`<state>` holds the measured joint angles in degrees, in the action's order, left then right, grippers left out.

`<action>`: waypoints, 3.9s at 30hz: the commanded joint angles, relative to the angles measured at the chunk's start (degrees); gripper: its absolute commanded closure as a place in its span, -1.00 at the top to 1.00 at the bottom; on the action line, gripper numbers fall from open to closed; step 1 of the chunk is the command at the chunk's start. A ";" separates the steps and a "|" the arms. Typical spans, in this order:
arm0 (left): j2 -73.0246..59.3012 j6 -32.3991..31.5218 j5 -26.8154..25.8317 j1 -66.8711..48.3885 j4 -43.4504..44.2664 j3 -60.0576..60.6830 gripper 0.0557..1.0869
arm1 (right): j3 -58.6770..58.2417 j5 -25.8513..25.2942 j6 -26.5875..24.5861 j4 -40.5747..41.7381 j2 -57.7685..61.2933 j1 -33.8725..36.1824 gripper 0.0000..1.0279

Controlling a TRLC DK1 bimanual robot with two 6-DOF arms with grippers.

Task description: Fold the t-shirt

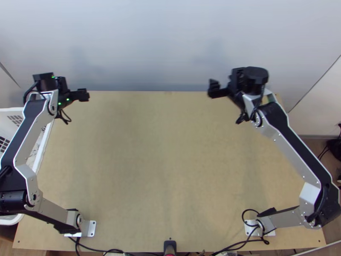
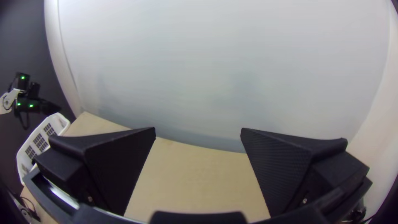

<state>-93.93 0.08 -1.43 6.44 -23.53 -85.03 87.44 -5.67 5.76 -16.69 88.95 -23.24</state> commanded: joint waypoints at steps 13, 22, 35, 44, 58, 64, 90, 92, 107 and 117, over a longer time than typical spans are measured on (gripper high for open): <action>1.82 7.39 5.56 24.85 5.60 9.62 0.90 | 4.93 4.71 2.85 -5.37 -0.27 -17.71 0.86; -5.56 10.38 5.47 34.52 4.54 8.04 0.90 | 4.85 5.58 3.38 -6.52 0.00 -21.23 0.87; -19.80 12.14 5.83 39.35 3.49 1.19 0.90 | 5.55 5.76 4.17 -12.49 -0.44 -24.22 0.87; -38.78 12.05 5.74 42.87 -3.37 -17.18 0.90 | 5.99 5.67 4.08 -15.83 -0.18 -24.83 0.87; -56.36 10.82 4.24 43.40 -11.54 -39.16 0.90 | 6.34 5.50 4.08 -20.23 1.49 -27.47 0.87; -63.22 10.82 4.33 43.31 -11.28 -43.73 0.90 | 7.04 5.50 3.56 -21.46 2.72 -27.47 0.87; -70.69 9.15 4.95 42.43 0.59 -43.81 0.87 | 8.71 4.44 1.62 -27.17 3.51 -28.61 0.86; -71.48 9.15 4.86 42.78 0.85 -43.90 0.61 | 8.36 3.91 1.18 -27.17 3.51 -28.52 0.86; -69.99 9.15 -0.24 47.00 1.38 -43.55 -0.93 | 7.92 1.45 -0.31 -27.17 4.48 -28.52 0.87; -60.49 6.52 -0.33 46.91 -2.84 -43.46 -0.93 | 8.63 0.49 -1.01 -24.53 5.71 -28.70 0.86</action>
<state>-160.38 8.12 -1.50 53.32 -23.24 -128.55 95.53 -4.29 5.32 -42.81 93.93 -51.81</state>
